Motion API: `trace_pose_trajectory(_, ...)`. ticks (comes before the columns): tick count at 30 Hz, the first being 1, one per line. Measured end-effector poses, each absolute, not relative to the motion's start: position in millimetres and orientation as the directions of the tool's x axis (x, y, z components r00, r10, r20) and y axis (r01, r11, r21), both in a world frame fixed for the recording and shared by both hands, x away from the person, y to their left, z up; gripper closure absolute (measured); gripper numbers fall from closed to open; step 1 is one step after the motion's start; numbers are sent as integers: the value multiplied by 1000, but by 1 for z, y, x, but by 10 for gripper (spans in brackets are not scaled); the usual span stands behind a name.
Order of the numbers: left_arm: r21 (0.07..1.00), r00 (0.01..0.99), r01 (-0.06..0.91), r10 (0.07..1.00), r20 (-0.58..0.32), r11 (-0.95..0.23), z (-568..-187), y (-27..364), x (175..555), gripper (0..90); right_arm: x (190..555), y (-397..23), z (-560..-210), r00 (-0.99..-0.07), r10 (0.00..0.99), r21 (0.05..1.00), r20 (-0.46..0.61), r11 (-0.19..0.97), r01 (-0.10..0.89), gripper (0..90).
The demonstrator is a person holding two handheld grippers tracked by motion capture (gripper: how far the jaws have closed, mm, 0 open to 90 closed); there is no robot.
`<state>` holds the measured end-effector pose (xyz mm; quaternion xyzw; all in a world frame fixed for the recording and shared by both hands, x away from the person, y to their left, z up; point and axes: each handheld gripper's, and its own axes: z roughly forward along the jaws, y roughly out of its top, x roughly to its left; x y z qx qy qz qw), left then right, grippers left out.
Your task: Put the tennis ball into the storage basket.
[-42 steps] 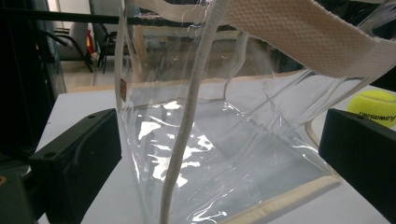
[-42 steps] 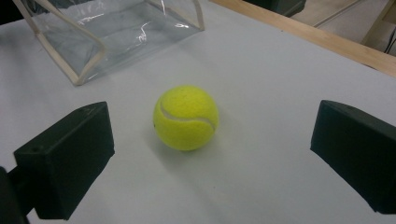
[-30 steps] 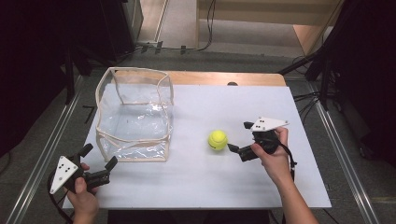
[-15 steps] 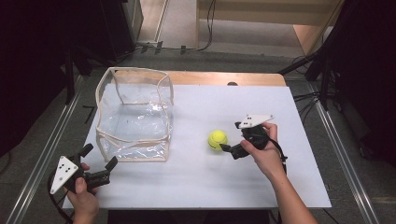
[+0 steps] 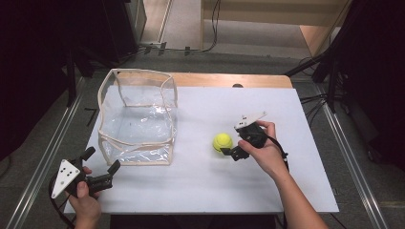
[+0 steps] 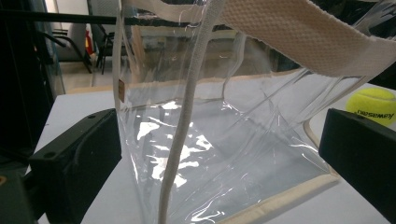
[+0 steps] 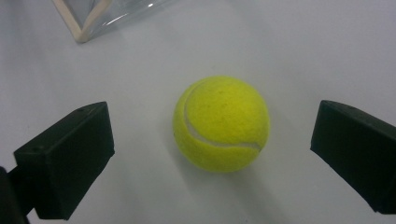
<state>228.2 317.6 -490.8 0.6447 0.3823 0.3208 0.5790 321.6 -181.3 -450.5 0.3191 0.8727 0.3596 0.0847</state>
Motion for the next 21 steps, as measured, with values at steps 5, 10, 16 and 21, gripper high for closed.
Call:
trace_pose_trajectory(5, 992, 498, 120, 867, -27, -38, -491, 317, 228, 0, 326, -176, -452, -786, 613, 644, 75, 573, 508, 0)
trace_pose_trajectory(10, 992, 499, 121, 866, -26, -39, -491, 317, 228, 0, 332, -172, -451, -786, 613, 605, 79, 597, 526, 0)
trace_pose_trajectory(16, 992, 498, 121, 867, -27, -38, -491, 317, 228, 0, 337, -167, -452, -781, 620, 568, 70, 619, 542, 31)
trace_pose_trajectory(21, 992, 500, 120, 866, -26, -40, -491, 317, 228, 0, 341, -164, -456, -777, 625, 536, 74, 633, 559, 45)
